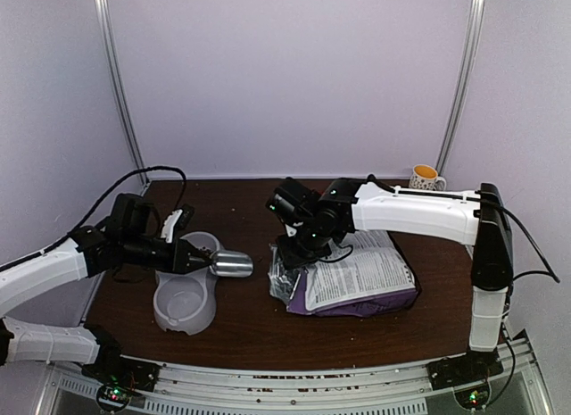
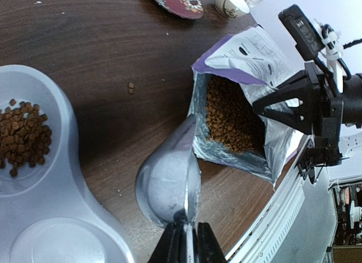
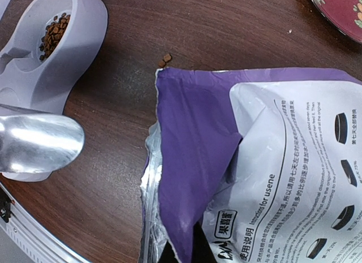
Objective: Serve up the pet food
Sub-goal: Insert the spatula into the pet food bag.
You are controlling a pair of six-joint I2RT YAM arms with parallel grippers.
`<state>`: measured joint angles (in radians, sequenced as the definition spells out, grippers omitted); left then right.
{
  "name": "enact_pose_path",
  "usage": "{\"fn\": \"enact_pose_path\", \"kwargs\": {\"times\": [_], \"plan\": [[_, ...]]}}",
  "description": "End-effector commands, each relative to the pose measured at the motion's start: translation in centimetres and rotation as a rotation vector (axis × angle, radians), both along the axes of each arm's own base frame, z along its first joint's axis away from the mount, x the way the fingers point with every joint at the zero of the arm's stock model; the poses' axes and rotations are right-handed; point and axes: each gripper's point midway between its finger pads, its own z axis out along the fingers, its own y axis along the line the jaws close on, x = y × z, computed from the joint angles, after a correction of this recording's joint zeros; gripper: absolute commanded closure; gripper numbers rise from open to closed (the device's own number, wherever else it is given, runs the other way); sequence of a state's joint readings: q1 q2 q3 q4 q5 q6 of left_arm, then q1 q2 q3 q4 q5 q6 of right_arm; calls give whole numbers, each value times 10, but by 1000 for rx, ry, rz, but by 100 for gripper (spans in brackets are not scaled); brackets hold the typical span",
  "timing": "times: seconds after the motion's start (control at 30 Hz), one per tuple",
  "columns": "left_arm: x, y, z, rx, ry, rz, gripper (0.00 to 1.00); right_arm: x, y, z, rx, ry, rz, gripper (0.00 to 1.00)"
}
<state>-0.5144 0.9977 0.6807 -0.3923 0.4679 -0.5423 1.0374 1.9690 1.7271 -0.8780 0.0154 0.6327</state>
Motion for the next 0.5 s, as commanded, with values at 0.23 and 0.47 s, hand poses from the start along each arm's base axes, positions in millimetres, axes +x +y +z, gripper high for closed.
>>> {"fn": "enact_pose_path", "kwargs": {"times": [0.23, 0.47], "plan": [[2, -69, 10, -118, -15, -95, 100, 4, 17, 42, 97, -60, 25, 100], [19, -98, -19, -122, 29, -60, 100, 6, 14, 50, 72, -76, 31, 100]]}}
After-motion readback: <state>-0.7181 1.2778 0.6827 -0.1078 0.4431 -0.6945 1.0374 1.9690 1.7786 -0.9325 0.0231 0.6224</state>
